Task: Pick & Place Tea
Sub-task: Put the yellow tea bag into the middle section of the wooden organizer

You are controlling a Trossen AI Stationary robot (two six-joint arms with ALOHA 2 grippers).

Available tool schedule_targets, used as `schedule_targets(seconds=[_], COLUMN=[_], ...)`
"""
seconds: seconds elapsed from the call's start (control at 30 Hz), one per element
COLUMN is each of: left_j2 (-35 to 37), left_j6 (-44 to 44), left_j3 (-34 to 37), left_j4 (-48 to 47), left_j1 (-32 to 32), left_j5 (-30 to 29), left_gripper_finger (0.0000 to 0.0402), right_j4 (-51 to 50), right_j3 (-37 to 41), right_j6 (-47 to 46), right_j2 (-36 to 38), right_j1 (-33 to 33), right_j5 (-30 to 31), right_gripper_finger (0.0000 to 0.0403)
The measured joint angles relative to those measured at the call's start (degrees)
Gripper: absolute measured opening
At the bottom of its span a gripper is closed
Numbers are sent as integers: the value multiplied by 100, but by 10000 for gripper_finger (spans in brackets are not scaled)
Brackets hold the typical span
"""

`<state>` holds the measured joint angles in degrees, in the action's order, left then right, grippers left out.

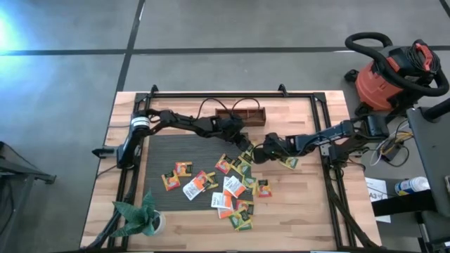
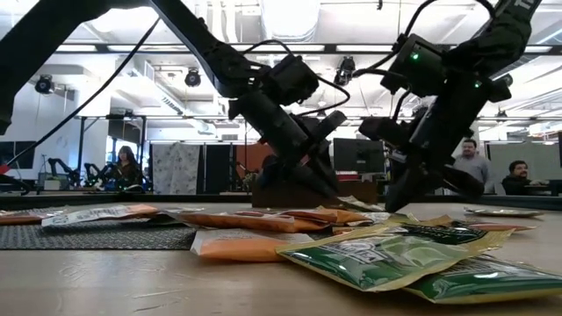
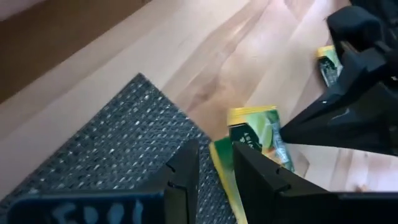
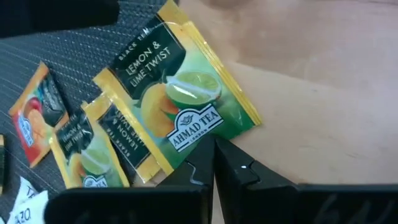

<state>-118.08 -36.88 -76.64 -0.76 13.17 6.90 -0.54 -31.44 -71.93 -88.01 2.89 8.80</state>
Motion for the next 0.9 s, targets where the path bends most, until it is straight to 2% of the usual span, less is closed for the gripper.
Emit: schedule_targets(seconds=[0.17, 0.63, 0.9], left_j2=[0, -67, -196], left_j6=[-99, -172, -362], left_j3=[22, 107, 116], left_j4=[38, 111, 439], left_j1=[-17, -43, -116], left_j5=[246, 264, 486], left_gripper_finger=[92, 92, 92], right_j4=[261, 275, 289], right_j3=[-7, 0, 4], right_j6=[7, -3, -8], right_j2=[-152, -140, -140], right_j1=[33, 55, 55], right_j5=[1, -7, -35], right_gripper_finger=[9, 9, 9])
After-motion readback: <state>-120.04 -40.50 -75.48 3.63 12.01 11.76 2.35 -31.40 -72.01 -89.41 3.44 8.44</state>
